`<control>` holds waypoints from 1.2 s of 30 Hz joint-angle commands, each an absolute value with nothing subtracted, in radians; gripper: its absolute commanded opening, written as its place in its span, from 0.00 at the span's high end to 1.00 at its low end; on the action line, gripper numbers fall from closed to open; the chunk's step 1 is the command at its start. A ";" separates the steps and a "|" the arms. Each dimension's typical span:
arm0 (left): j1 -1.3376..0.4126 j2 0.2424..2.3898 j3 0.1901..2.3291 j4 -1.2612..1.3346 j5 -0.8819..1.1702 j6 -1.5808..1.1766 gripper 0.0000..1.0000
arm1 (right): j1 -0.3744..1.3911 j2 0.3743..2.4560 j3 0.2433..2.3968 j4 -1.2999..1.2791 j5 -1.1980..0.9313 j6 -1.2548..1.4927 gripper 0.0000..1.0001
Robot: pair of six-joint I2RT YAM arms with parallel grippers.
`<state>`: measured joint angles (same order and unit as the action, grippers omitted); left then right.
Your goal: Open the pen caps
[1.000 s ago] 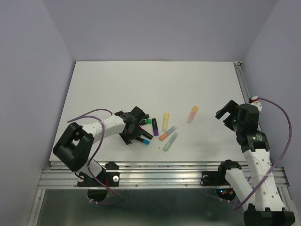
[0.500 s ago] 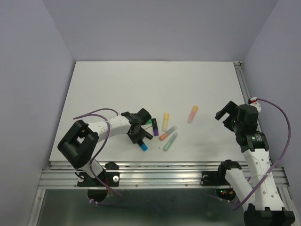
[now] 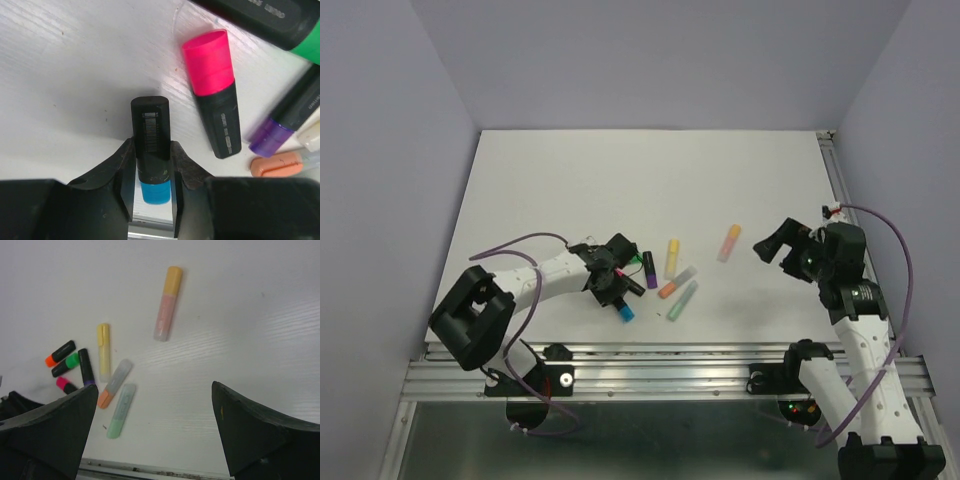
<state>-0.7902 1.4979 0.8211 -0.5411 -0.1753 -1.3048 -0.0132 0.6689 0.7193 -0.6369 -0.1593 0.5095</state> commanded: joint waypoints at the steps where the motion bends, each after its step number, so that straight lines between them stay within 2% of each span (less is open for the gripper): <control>1: -0.802 1.375 0.813 -0.509 -0.207 -1.276 1.00 | -0.015 0.687 0.683 -0.497 -0.603 0.451 0.00; 4: -0.802 1.310 0.819 -0.488 -0.212 -1.267 1.00 | 0.041 0.690 0.680 -0.442 -0.696 0.443 0.00; 7: -0.802 1.261 0.840 -0.454 -0.219 -1.256 1.00 | 0.176 0.693 0.667 -0.379 -0.681 0.457 0.00; 8: -0.804 1.252 0.847 -0.448 -0.222 -1.255 1.00 | 0.280 0.709 0.660 -0.321 -0.657 0.483 0.00; 10: -0.804 1.233 0.874 -0.433 -0.241 -1.253 1.00 | 0.407 0.753 0.649 -0.255 -0.542 0.512 0.00; 12: -0.804 1.224 0.893 -0.422 -0.259 -1.252 1.00 | 0.608 0.869 0.684 -0.186 -0.436 0.534 0.00; 13: -0.805 1.221 0.911 -0.411 -0.264 -1.246 1.00 | 0.718 0.912 0.707 -0.178 -0.319 0.532 0.00; 15: -0.805 1.220 0.937 -0.403 -0.271 -1.241 1.00 | 0.791 1.036 0.791 -0.178 -0.211 0.499 0.00; 19: -0.810 1.206 0.957 -0.396 -0.270 -1.230 1.00 | 0.836 1.179 0.851 -0.164 -0.166 0.483 0.00; 28: -0.824 1.140 0.908 -0.322 -0.222 -1.249 1.00 | 0.847 1.242 0.848 0.057 -0.176 0.511 0.01; 36: -0.834 1.138 0.907 -0.311 -0.215 -1.256 1.00 | 0.847 1.314 0.867 0.135 -0.207 0.532 0.18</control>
